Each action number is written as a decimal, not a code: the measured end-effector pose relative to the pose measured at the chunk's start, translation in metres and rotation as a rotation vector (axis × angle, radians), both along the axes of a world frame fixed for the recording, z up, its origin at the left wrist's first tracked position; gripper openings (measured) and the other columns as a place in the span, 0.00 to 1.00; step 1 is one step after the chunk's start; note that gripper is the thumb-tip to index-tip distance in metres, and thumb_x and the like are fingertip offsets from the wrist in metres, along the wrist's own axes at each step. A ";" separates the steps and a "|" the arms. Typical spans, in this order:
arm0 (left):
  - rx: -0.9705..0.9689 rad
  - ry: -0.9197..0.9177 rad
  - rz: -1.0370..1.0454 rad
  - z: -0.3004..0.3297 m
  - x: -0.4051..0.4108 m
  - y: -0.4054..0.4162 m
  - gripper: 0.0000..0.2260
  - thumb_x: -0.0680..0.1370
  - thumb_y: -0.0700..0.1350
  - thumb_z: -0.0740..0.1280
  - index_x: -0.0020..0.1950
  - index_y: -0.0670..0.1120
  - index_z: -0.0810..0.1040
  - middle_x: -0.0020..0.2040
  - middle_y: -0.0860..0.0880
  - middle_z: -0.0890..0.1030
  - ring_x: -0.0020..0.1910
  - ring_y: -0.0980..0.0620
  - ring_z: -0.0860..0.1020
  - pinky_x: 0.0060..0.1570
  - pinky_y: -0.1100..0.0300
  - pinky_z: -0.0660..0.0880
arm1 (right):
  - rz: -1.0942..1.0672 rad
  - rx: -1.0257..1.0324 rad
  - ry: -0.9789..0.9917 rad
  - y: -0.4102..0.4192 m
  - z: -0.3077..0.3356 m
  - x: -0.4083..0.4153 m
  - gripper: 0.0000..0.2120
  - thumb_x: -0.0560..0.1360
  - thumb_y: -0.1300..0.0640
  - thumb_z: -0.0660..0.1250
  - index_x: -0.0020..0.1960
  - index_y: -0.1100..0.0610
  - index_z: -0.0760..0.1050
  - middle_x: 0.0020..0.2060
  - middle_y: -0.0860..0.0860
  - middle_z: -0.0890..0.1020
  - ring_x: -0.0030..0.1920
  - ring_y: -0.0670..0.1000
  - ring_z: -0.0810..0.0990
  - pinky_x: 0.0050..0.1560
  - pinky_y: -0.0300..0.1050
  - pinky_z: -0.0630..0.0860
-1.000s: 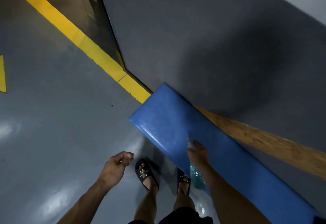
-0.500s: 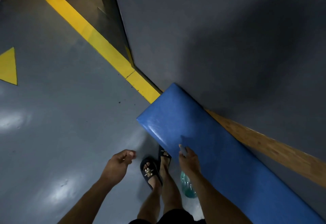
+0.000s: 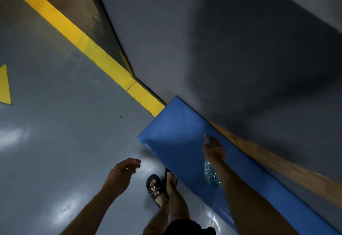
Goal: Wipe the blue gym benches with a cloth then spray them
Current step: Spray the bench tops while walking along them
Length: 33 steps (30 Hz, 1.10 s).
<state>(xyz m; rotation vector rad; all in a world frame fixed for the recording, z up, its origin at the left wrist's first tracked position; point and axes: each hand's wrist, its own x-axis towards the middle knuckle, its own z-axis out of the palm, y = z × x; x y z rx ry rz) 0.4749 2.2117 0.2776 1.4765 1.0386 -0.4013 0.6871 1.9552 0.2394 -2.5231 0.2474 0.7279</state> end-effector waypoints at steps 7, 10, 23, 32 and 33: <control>0.042 0.033 -0.016 -0.005 0.006 0.008 0.18 0.81 0.35 0.60 0.45 0.54 0.83 0.49 0.52 0.85 0.45 0.49 0.80 0.45 0.57 0.72 | 0.412 0.064 0.197 0.034 -0.021 -0.061 0.10 0.73 0.55 0.65 0.54 0.53 0.75 0.51 0.52 0.81 0.52 0.56 0.80 0.49 0.48 0.74; 0.056 0.029 0.002 -0.003 -0.001 0.010 0.16 0.82 0.36 0.60 0.46 0.53 0.83 0.50 0.51 0.84 0.45 0.49 0.80 0.45 0.60 0.73 | 0.504 0.030 0.257 0.054 -0.030 -0.090 0.12 0.75 0.50 0.63 0.57 0.51 0.74 0.55 0.51 0.81 0.57 0.55 0.78 0.54 0.47 0.72; 0.123 0.089 0.020 0.000 -0.018 0.010 0.13 0.83 0.43 0.60 0.50 0.56 0.82 0.48 0.55 0.85 0.48 0.52 0.82 0.49 0.55 0.76 | 0.117 0.228 0.071 0.066 -0.030 0.005 0.02 0.75 0.59 0.65 0.45 0.53 0.73 0.34 0.51 0.76 0.35 0.55 0.76 0.37 0.46 0.71; 0.111 0.089 0.035 -0.003 -0.009 0.003 0.11 0.83 0.44 0.60 0.51 0.54 0.82 0.49 0.54 0.85 0.48 0.53 0.82 0.48 0.56 0.76 | 0.142 0.022 0.063 0.086 -0.024 0.071 0.06 0.77 0.54 0.61 0.41 0.54 0.71 0.39 0.54 0.76 0.38 0.57 0.75 0.37 0.44 0.68; 0.113 0.093 0.037 -0.003 -0.009 0.002 0.11 0.83 0.45 0.60 0.51 0.54 0.82 0.48 0.55 0.85 0.48 0.54 0.83 0.49 0.56 0.76 | 0.171 0.030 0.069 0.090 -0.023 0.067 0.05 0.77 0.55 0.62 0.43 0.53 0.72 0.39 0.53 0.76 0.39 0.57 0.76 0.38 0.45 0.70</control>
